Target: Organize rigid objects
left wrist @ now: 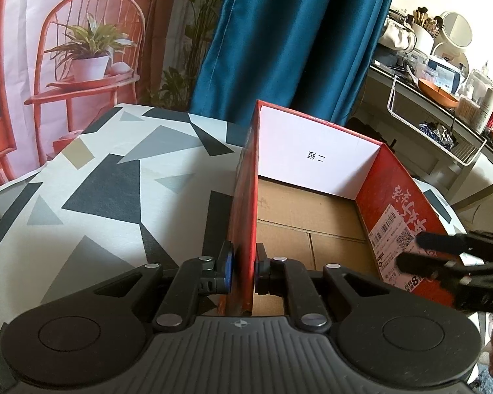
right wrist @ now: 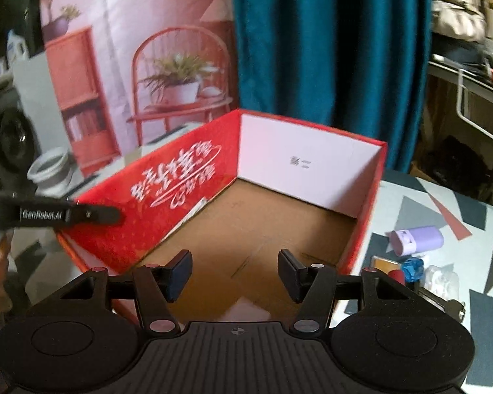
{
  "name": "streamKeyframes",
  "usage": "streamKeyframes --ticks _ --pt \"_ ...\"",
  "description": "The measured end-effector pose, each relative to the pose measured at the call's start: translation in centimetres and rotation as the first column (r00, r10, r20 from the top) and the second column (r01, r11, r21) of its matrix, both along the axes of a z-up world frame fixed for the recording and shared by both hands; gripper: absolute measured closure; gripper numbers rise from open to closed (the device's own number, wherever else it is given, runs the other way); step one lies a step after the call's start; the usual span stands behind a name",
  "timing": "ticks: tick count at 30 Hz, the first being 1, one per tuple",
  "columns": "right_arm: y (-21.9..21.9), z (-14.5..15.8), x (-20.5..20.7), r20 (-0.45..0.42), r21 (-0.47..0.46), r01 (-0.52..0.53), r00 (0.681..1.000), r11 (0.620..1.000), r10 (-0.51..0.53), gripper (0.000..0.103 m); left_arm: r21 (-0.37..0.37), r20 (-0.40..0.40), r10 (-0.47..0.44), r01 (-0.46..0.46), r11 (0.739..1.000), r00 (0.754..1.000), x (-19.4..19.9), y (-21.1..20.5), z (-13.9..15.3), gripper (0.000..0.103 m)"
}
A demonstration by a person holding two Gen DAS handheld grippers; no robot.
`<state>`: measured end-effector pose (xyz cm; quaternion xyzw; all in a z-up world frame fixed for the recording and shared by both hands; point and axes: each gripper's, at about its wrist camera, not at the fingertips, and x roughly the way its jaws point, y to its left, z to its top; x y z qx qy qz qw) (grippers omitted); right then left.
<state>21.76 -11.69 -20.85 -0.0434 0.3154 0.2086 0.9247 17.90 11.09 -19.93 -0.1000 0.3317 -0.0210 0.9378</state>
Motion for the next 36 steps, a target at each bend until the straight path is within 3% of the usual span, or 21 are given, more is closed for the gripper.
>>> streamKeyframes --ticks 5,11,15,19,23,27,36 --pt "-2.5 1.4 -1.3 0.111 0.087 0.071 0.991 0.994 -0.081 0.049 0.000 0.001 0.000 0.000 1.000 1.000 0.0 0.0 0.0 0.090" --pt "-7.7 2.7 -3.0 0.245 0.157 0.213 0.937 0.964 -0.247 0.049 -0.001 -0.001 0.005 -0.005 1.000 1.000 0.0 -0.1 0.0 0.090" --pt "-11.5 1.5 -3.1 0.225 0.178 0.325 0.905 0.929 -0.360 0.049 -0.002 0.000 0.007 -0.007 1.000 1.000 0.0 -0.1 0.0 0.090" --pt "-13.5 -1.4 -3.1 0.174 0.163 0.385 0.895 0.908 -0.411 0.050 -0.006 0.002 0.008 -0.008 1.000 1.000 0.0 0.0 0.0 0.090" --pt "-13.1 -4.4 -2.5 0.126 0.129 0.390 0.906 0.912 -0.405 0.061 -0.003 0.000 0.008 -0.008 1.000 1.000 0.0 0.0 0.0 0.090" --pt "-11.2 -6.7 -1.8 0.098 0.054 0.331 0.937 0.942 -0.335 0.068 -0.005 0.001 0.009 -0.009 1.000 1.000 0.0 0.1 0.0 0.090" --pt "-8.6 -9.1 1.1 0.041 -0.043 0.267 0.963 0.963 -0.266 0.080 0.001 0.006 0.004 -0.004 1.000 1.000 -0.1 -0.1 0.0 0.090"
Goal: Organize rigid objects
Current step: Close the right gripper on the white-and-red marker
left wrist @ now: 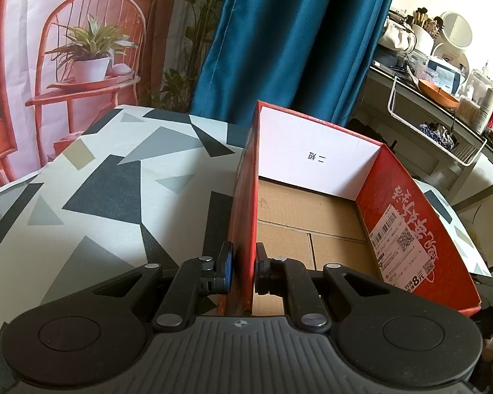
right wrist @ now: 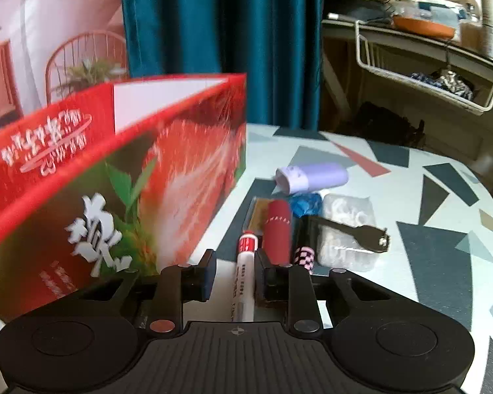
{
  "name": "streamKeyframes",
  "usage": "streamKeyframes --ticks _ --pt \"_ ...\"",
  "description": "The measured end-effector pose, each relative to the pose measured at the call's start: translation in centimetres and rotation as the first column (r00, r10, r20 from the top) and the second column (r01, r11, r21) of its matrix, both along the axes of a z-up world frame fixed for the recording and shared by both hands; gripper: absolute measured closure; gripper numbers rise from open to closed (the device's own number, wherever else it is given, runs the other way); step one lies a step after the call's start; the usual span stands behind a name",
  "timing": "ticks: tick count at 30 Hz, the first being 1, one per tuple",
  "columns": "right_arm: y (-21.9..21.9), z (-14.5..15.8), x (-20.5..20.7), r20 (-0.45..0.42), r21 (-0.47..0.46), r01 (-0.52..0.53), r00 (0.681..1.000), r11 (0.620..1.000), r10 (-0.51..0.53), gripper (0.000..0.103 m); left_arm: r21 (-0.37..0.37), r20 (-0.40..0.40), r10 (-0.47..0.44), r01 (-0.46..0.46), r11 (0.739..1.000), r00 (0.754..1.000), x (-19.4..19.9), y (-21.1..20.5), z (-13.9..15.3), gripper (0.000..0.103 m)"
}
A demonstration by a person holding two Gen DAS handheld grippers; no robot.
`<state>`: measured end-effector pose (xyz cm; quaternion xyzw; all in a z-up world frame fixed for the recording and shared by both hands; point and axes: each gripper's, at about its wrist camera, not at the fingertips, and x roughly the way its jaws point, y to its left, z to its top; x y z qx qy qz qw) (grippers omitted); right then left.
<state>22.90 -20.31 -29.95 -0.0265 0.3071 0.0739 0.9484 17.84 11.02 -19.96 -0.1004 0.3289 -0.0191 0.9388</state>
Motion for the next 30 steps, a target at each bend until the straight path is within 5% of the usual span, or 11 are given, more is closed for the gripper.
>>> streamKeyframes --ticks 9,30 --pt "-0.1 -1.5 0.7 -0.031 -0.013 0.072 0.997 0.997 -0.072 0.089 0.003 0.000 0.003 -0.003 1.000 1.000 -0.1 0.0 0.0 0.090" --pt "0.6 -1.9 -0.9 -0.024 -0.068 0.056 0.998 0.996 -0.058 0.086 0.005 -0.001 0.009 -0.009 1.000 1.000 -0.1 -0.1 -0.1 0.090"
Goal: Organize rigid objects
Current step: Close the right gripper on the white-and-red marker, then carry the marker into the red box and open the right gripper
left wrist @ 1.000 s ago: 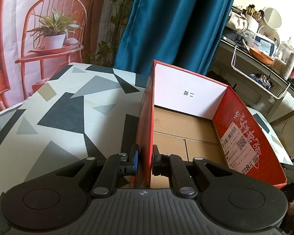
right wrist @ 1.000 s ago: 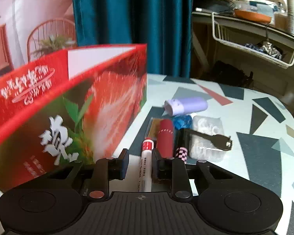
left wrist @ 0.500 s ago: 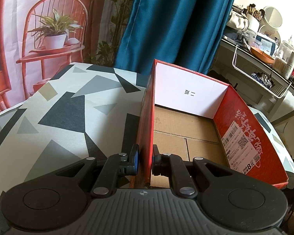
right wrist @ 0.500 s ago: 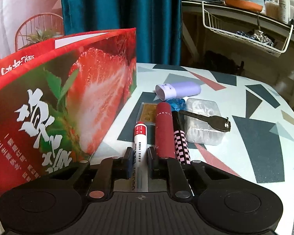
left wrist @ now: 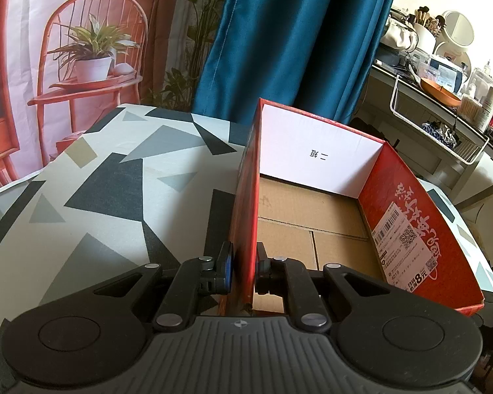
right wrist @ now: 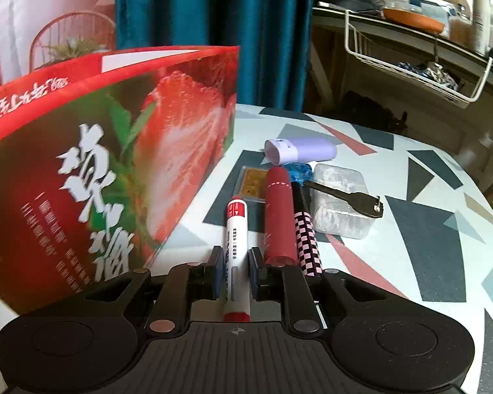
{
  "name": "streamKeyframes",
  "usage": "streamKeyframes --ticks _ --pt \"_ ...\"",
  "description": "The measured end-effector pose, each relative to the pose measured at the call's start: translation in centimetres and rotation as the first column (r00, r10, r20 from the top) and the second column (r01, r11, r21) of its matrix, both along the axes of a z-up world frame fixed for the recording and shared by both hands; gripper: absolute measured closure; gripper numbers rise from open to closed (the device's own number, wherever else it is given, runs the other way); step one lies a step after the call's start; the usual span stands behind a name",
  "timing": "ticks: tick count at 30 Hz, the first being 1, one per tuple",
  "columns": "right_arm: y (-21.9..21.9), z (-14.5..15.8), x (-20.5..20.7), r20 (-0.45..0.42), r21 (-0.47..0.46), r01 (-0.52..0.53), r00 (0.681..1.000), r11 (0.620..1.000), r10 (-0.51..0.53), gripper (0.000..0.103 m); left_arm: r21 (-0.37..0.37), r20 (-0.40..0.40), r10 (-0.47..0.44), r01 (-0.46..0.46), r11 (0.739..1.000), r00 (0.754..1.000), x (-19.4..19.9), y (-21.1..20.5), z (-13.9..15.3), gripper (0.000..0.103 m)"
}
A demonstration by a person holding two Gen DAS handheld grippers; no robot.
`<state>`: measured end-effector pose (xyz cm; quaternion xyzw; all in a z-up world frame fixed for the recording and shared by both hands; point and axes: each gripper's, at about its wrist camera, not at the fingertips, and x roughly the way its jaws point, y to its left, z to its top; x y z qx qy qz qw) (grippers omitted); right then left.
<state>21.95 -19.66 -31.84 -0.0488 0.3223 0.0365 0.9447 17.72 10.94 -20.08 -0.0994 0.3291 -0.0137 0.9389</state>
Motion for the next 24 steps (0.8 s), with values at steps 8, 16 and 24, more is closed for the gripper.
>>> streamKeyframes --ticks 8,16,24 --pt "-0.4 0.1 0.0 -0.017 0.022 -0.006 1.000 1.000 0.007 0.088 -0.006 -0.002 0.005 -0.005 1.000 1.000 -0.1 0.0 -0.1 0.090" --pt "-0.8 0.4 0.4 -0.036 0.050 0.003 0.999 0.999 -0.001 0.089 -0.013 -0.003 0.008 -0.008 1.000 1.000 -0.2 0.0 -0.2 0.089" --pt "-1.4 3.2 -1.0 0.037 0.109 0.005 0.999 0.994 -0.010 0.090 -0.008 -0.004 0.009 -0.009 1.000 1.000 -0.1 -0.1 -0.2 0.089"
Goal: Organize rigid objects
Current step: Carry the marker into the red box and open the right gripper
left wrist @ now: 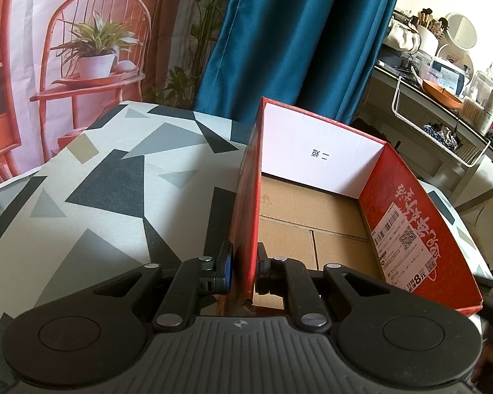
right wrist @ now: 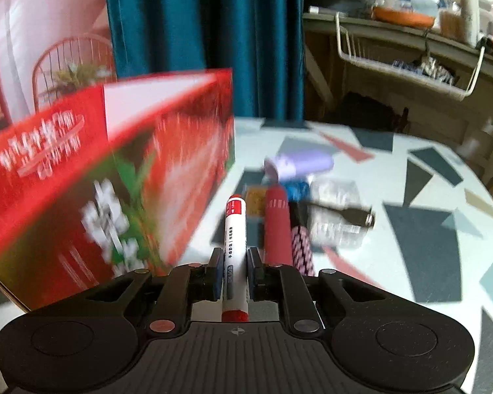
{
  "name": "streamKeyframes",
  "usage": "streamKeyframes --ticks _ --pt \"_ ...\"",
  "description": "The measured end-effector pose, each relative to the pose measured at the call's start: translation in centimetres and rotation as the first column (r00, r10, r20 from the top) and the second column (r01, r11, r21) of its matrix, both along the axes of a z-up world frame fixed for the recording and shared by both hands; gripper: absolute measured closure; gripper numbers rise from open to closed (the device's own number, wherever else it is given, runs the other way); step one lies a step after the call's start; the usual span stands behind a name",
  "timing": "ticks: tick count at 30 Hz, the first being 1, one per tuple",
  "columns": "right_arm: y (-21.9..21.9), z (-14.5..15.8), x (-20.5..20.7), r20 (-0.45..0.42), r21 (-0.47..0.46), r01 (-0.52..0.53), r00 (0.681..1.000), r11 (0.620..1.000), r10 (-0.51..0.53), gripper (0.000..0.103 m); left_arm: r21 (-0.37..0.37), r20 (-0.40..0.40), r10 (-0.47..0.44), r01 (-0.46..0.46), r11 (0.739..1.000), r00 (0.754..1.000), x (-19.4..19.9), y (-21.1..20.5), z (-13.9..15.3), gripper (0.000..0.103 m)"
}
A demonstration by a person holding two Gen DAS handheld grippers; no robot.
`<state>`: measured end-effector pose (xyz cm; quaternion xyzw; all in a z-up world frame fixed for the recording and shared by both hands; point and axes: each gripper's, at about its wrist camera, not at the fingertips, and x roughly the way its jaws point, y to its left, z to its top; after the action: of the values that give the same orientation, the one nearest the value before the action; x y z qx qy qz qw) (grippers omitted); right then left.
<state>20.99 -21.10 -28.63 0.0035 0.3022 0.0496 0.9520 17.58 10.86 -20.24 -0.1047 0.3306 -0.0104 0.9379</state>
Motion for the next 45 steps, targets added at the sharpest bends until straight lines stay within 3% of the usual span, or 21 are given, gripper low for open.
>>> streamKeyframes --ticks 7,14,19,23,28,39,45 --pt "-0.3 6.6 -0.9 0.131 0.076 0.003 0.991 0.997 -0.013 0.090 0.001 0.000 -0.001 0.001 1.000 1.000 0.0 0.0 0.0 0.090" --pt "4.9 11.1 0.8 0.160 0.023 -0.205 0.967 0.978 0.199 0.089 -0.001 0.001 0.000 0.000 1.000 1.000 0.0 0.0 0.0 0.089" --pt "9.4 10.5 3.1 0.055 0.032 -0.354 0.934 0.935 0.352 0.089 0.000 0.000 -0.002 0.002 1.000 1.000 0.0 0.0 0.0 0.089" --pt "11.5 9.4 4.6 -0.048 0.075 -0.368 0.927 0.927 0.372 0.089 -0.008 0.001 -0.003 0.003 1.000 1.000 0.0 0.0 -0.1 0.089" --pt "12.8 8.5 4.4 -0.114 0.068 -0.366 0.922 0.928 0.371 0.089 -0.009 0.002 -0.004 0.004 1.000 1.000 0.1 0.1 -0.1 0.089" --pt "12.5 7.4 4.5 -0.152 0.100 -0.345 0.922 0.933 0.357 0.087 -0.013 0.002 -0.005 0.005 1.000 1.000 0.1 0.2 -0.1 0.089" --pt "11.9 8.4 3.7 -0.072 0.106 -0.343 0.934 0.933 0.351 0.080 -0.014 0.002 -0.005 0.005 1.000 1.000 0.1 0.2 -0.1 0.089"
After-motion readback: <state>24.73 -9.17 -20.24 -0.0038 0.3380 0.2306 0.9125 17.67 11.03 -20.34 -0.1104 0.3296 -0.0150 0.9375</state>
